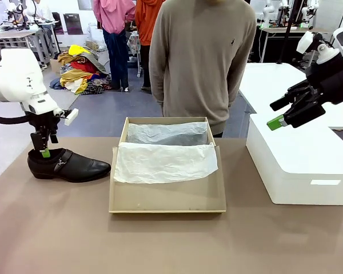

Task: Pack the shoes into the box.
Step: Place the other shoe of the Shoes into the Shoes Box.

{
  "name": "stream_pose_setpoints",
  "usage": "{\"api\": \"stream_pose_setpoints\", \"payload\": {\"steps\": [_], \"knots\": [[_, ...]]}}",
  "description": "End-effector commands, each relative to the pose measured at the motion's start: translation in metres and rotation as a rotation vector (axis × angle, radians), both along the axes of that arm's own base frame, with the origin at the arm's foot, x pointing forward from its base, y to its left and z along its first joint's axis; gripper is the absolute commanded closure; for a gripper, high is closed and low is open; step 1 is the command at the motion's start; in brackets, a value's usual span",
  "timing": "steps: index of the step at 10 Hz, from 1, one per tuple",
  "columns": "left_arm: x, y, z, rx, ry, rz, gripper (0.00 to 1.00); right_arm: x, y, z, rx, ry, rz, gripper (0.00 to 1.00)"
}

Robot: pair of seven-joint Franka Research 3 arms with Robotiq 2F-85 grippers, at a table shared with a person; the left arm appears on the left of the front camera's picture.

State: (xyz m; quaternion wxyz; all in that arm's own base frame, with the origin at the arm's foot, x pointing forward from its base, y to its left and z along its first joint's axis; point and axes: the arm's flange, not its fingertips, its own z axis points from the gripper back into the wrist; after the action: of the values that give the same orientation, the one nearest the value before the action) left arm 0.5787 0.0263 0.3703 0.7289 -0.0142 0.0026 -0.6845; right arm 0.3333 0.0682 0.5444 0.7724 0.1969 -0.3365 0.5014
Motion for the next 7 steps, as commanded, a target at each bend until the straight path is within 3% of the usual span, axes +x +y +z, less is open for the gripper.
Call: {"api": "stream_pose_setpoints", "payload": {"steps": [1,7], "knots": [[0.003,0.004,-0.004,-0.019,0.020,-0.013,0.00,0.002,0.000,0.000,0.028,-0.005,0.013,0.00],[0.007,0.003,-0.025,-0.036,0.062,-0.044,0.00,0.002,0.000,0.000,0.028,-0.005,0.013,0.00]]}}
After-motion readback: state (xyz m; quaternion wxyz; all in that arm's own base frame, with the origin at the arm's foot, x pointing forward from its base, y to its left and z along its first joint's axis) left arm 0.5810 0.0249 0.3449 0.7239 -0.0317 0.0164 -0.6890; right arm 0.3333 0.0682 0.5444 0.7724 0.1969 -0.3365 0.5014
